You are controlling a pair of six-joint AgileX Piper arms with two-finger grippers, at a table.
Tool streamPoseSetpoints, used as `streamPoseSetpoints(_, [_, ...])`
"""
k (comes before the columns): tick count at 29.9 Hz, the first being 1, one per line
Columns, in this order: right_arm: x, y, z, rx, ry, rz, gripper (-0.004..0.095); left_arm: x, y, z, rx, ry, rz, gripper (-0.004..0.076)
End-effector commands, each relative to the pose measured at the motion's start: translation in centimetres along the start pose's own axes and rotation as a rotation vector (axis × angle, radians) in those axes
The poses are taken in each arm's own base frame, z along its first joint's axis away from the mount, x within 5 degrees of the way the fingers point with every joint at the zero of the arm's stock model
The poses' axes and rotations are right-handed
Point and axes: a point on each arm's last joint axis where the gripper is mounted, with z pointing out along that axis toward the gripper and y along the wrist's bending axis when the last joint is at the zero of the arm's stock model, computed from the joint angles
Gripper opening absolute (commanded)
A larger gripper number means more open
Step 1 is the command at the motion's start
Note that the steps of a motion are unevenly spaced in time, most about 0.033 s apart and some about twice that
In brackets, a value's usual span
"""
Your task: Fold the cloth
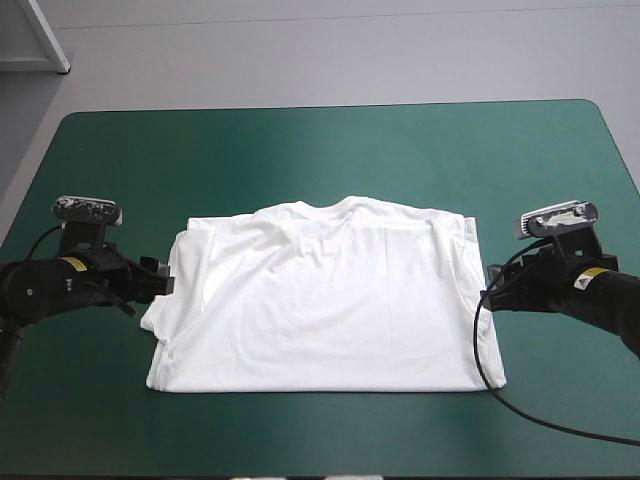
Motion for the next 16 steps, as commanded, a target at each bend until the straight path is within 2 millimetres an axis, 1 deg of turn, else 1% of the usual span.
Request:
streamPoseSetpoints(1, [0.6, 0.1, -1.0, 0.014, 0.006, 0.016, 0.0451, 1.4, -0.4, -0.7, 0.011, -0.002, -0.04, 0.0464])
streamPoseSetpoints(6, [3.3, 0.4, -1.1, 0.022, 0.006, 0.047, 0.0443, 6.4, -0.6, 1.0, 0.004, 0.05, -0.125, 0.0454])
streamPoseSetpoints(8, [4.3, 0.5, -0.9, 0.022, 0.008, 0.057, 0.0443, 8.0, -0.6, 1.8, 0.003, 0.073, -0.139, 0.0452])
streamPoseSetpoints(11, [5.5, 0.6, -0.4, 0.016, 0.03, 0.07, 0.044, 9.5, -0.5, 3.0, -0.003, 0.109, -0.171, 0.0452])
streamPoseSetpoints(13, [5.9, 0.5, -0.1, 0.014, 0.045, 0.073, 0.0441, 10.3, -0.5, 3.7, -0.007, 0.126, -0.184, 0.0452])
streamPoseSetpoints(16, [6.0, 0.5, 0.1, 0.017, 0.037, 0.077, 0.0441, 10.8, -0.3, 4.3, -0.019, 0.126, -0.201, 0.0452])
